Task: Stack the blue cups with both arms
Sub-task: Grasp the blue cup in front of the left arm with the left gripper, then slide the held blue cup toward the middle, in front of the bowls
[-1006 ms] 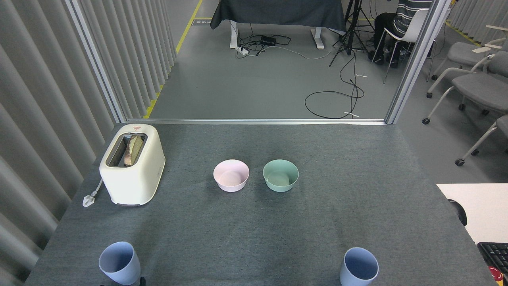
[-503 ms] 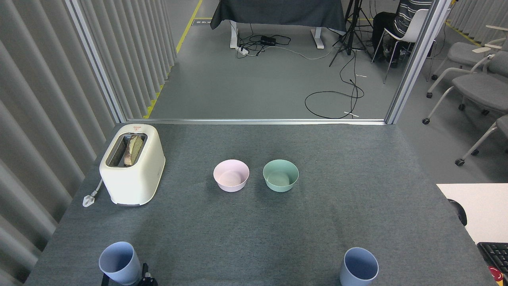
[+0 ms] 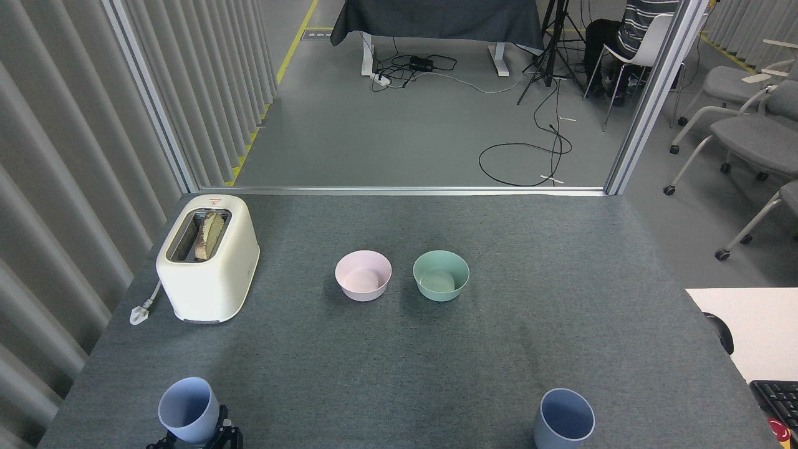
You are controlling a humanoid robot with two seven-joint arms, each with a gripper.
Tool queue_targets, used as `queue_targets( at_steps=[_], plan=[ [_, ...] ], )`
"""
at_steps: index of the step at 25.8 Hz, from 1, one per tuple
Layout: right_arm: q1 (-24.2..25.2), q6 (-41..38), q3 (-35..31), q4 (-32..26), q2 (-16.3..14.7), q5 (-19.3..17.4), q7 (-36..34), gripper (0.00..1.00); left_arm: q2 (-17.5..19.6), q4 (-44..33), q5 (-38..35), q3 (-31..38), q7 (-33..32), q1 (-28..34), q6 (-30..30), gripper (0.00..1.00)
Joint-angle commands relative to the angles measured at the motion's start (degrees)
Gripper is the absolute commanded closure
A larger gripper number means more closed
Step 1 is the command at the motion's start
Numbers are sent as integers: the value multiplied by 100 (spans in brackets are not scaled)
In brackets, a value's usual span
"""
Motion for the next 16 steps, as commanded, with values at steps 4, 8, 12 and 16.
queue_targets(
  at_steps=[4, 8, 12, 16],
  plan=[
    [0, 2, 2, 9, 0, 9, -18, 0, -22, -1127, -109, -765, 27, 407, -76, 48],
    [0, 2, 11, 0, 0, 18, -10, 0, -49, -1339, -531, -1759, 36, 513, -67, 48],
    [0, 2, 11, 0, 26, 18, -18, 0, -418, -996, -1639, -2304, 53, 416, -67, 48],
    [0, 2, 2, 9, 26, 18, -18, 0, -910, -275, -1929, -2409, 36, 21, -67, 47]
  ],
)
